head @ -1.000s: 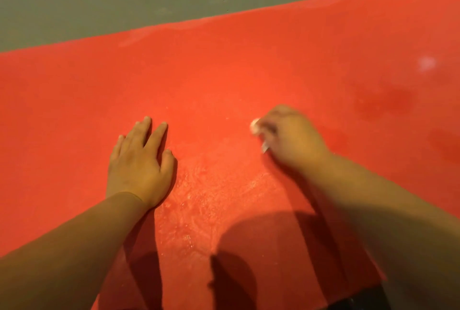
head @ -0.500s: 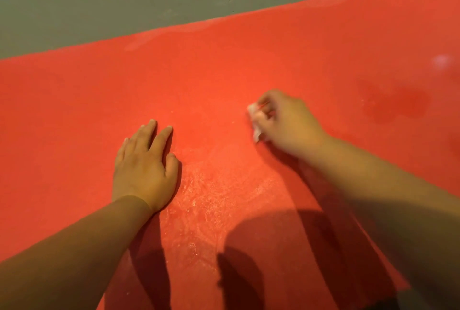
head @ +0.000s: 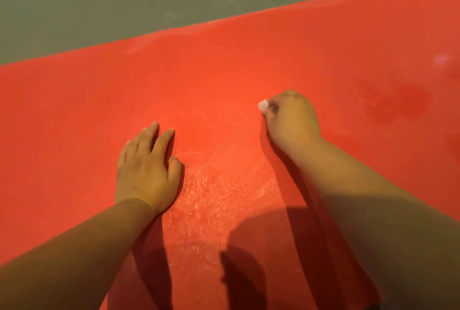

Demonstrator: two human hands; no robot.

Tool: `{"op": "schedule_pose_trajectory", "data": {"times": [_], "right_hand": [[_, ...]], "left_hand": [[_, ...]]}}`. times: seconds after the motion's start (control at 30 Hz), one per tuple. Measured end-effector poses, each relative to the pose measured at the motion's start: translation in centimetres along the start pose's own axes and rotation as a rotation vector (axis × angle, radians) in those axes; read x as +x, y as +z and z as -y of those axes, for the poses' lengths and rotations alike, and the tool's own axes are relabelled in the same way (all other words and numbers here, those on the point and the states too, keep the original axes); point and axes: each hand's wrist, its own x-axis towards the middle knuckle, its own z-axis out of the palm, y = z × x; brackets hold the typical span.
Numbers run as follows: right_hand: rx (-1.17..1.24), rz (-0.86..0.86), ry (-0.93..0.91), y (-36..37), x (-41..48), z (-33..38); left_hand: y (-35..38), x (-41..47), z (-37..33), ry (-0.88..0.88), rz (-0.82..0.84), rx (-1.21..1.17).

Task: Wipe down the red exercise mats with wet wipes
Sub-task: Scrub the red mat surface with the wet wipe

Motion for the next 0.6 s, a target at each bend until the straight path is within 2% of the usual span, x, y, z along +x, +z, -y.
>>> {"op": "schedule_pose_trajectory", "data": {"times": [0.13,0.2,0.27,0.33,0.4,0.43,0.5,0.6], "right_hand": [[0.094,0.169,-0.420,1.5,-5.9,4.3],[0.112,0.265,-0.551,1.2,-6.7,4.2],[0.034,0.194,-0.506,0.8,-4.0,2.2],[-0.038,0.038,-0.285,0.1,0.1,0.1],[0.007,-0.077,-0.016,-0.3,2.7,-1.0],[0.001,-0.105,0.041,0.1,2.9,-0.4],[-0.008,-0.054,-0.014,1.7,0.8,2.0],[0.144,0.098,-0.311,2.8,-5.7,6.2]], "left_hand": [[0.1,0.1,0.0,0.000,-0.003,0.002],[0.1,0.0,0.1,-0.004,-0.002,0.003],[0.2,0.1,0.2,-0.005,0.007,0.005],[0.2,0.1,0.3,-0.005,0.016,0.004],[0.1,0.2,0.2,0.000,0.012,0.004],[0.1,0.3,0.2,0.001,0.011,0.006],[0.0,0.2,0.2,-0.003,0.009,0.004],[0.0,0.1,0.2,0.004,0.007,0.002]]}}
